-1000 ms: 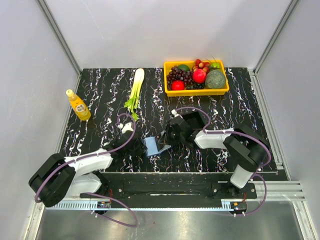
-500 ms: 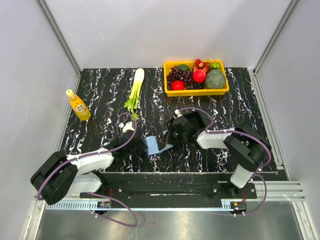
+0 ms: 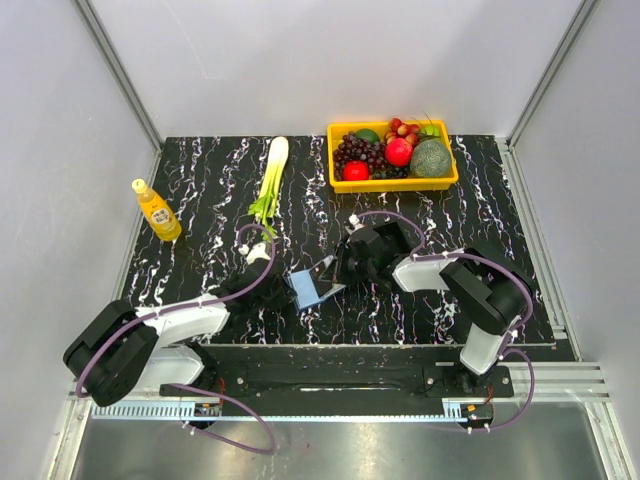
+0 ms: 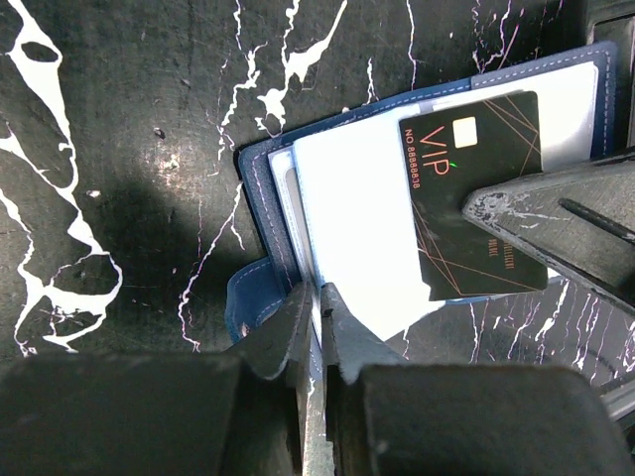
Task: Put the credit cards into the card holder
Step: Insert the credit card into the card holder.
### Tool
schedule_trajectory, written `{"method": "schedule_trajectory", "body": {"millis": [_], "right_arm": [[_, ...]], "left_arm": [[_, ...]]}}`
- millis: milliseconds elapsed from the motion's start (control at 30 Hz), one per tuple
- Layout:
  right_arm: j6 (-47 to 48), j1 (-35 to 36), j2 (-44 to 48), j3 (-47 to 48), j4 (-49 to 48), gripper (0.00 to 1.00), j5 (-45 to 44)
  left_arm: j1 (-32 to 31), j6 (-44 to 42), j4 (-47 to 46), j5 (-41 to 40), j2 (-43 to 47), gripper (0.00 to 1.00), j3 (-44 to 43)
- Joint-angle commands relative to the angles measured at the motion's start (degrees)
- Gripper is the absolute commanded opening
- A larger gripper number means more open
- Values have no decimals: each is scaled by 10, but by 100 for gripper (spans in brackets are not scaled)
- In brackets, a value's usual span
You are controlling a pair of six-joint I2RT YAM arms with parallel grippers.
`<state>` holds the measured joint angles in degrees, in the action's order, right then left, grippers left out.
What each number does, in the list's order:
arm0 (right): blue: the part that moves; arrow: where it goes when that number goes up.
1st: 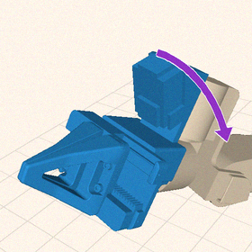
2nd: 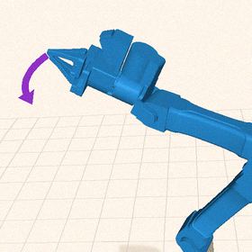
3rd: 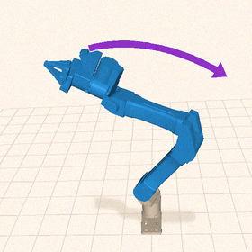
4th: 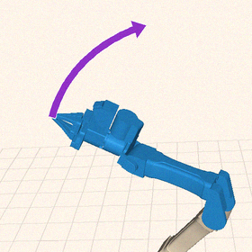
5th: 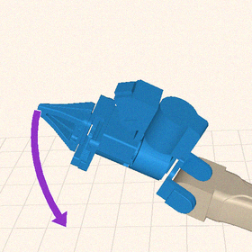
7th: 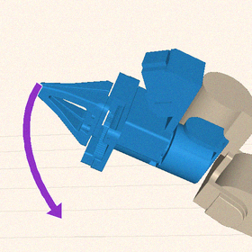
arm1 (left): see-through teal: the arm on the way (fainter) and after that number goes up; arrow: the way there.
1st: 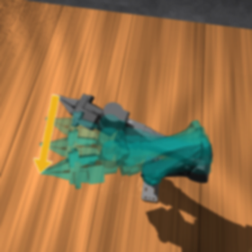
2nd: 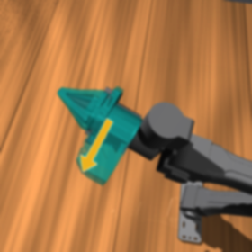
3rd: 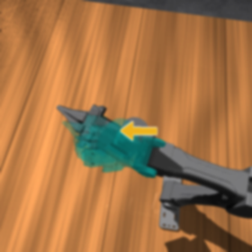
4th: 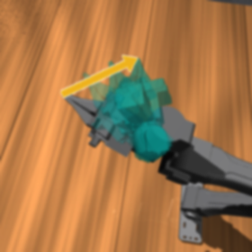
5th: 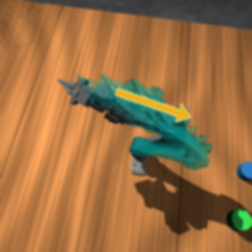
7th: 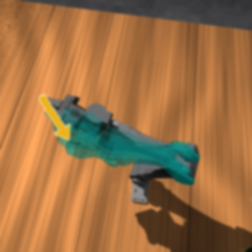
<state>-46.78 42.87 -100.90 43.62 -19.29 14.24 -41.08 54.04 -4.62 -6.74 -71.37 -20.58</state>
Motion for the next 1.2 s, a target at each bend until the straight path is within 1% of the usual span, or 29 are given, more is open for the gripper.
{"method": "schedule_trajectory", "body": {"millis": [0,100,200,433,633,733,833,933,1100,1167], "right_arm": [[3,8,-39,-5,1,0,36],[-1,7,-49,-3,4,0,66],[-15,7,-44,-15,-3,0,70],[-22,6,-21,-14,-13,0,127],[-25,6,8,-31,-9,0,133],[-10,7,-1,-29,7,0,118],[-21,5,-21,-32,-21,0,113],[-26,5,-18,-28,-29,0,69],[17,1,-11,5,6,0,12],[23,-1,-13,9,8,0,2]], "left_arm": [[-3,-20,109,-6,-44,8,28],[-3,-23,111,-8,-47,8,24],[-2,-23,115,-9,-52,8,20],[0,-21,115,-11,-55,8,20],[2,-23,116,-11,-55,8,19],[3,-22,112,-13,-53,8,20],[3,-22,115,-13,-56,8,19],[3,-21,115,-9,-56,7,20],[3,-19,117,-4,-48,7,24],[3,-17,117,1,-44,6,26]]}}
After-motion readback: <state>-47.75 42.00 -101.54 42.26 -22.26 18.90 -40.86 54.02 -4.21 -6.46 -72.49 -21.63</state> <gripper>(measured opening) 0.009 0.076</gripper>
